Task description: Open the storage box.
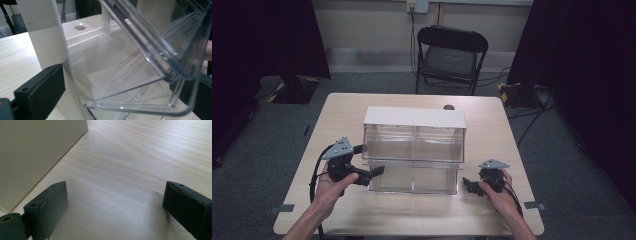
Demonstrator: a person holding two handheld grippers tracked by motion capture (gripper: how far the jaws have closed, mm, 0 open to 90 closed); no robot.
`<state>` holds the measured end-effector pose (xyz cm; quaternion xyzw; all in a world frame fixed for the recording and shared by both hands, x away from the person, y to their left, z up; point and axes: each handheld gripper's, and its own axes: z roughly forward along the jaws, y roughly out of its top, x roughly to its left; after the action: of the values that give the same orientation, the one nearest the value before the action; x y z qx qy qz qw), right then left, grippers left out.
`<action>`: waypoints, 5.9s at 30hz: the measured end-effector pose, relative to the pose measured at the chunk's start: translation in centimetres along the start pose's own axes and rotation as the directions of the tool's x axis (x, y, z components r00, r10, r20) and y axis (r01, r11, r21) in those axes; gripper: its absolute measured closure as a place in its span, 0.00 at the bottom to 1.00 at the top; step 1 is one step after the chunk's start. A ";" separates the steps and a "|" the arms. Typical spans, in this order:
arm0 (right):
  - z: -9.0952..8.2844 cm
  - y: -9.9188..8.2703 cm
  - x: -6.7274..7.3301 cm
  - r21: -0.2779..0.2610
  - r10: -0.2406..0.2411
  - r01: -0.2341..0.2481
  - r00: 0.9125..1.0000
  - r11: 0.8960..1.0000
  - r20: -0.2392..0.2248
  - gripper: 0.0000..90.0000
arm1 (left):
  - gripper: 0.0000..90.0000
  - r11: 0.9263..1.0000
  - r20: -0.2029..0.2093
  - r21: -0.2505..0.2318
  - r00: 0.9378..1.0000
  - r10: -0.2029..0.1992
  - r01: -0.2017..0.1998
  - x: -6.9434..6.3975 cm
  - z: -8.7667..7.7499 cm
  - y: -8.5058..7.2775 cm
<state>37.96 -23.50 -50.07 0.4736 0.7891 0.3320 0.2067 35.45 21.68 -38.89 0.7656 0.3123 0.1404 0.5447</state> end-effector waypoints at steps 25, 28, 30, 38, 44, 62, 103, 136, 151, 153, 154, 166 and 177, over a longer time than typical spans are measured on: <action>0.1 0.0 0.0 0.000 -0.004 0.004 1.000 1.000 -0.002 0.06 | 0.00 1.000 0.000 -0.015 1.000 -0.014 0.014 0.2 0.3 -0.3; 0.0 0.0 0.0 0.001 -0.002 0.002 1.000 1.000 -0.001 0.06 | 0.00 1.000 -0.001 -0.017 1.000 -0.013 0.013 0.2 0.3 -0.3; 0.1 0.0 0.0 0.000 -0.004 0.004 1.000 1.000 -0.002 0.06 | 0.00 1.000 0.000 -0.017 1.000 -0.014 0.014 0.2 0.3 -0.3; 0.1 0.0 0.0 -0.001 -0.006 0.006 1.000 1.000 -0.002 0.06 | 0.00 1.000 0.000 -0.016 1.000 -0.016 0.016 0.2 0.3 -0.3; 0.0 0.0 0.0 0.000 -0.004 0.004 1.000 1.000 -0.001 0.06 | 0.00 1.000 0.000 -0.015 1.000 -0.013 0.013 0.3 0.3 -0.3; 0.1 0.0 0.0 -0.001 -0.006 0.006 1.000 1.000 -0.002 0.06 | 0.00 1.000 0.001 -0.017 1.000 -0.015 0.015 0.2 0.3 -0.4; 0.0 0.0 0.0 0.000 -0.004 0.004 1.000 1.000 -0.002 0.06 | 0.00 1.000 0.010 -0.026 1.000 -0.016 0.017 0.1 0.1 -0.3; 0.0 0.0 0.0 0.000 -0.004 0.004 1.000 1.000 -0.002 0.06 | 0.00 1.000 0.015 -0.018 1.000 -0.007 0.007 0.2 0.0 0.0; 0.0 0.0 0.0 0.000 -0.004 0.004 1.000 1.000 -0.002 0.06 | 0.00 1.000 0.014 -0.020 1.000 -0.010 0.010 0.2 0.1 -0.2; 0.0 0.0 0.0 0.000 -0.004 0.004 1.000 1.000 -0.002 0.06 | 0.00 1.000 0.010 -0.020 1.000 -0.008 0.008 0.2 0.1 -0.2; 0.0 0.0 0.0 0.000 -0.004 0.004 1.000 1.000 -0.002 0.06 | 0.00 1.000 0.014 -0.019 1.000 -0.011 0.011 0.3 0.1 -0.1; 0.1 0.0 0.0 -0.001 -0.006 0.006 1.000 1.000 -0.002 0.06 | 0.00 1.000 0.011 -0.019 1.000 -0.010 0.010 0.2 0.1 -0.2; 0.0 0.0 0.0 0.000 -0.004 0.004 1.000 1.000 -0.002 0.06 | 0.00 1.000 0.010 -0.019 1.000 -0.009 0.009 0.3 0.2 -0.2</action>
<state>38.02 -23.49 -50.08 0.4717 0.7902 0.3320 0.2068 35.69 21.75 -39.19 0.7595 0.3119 0.1371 0.5542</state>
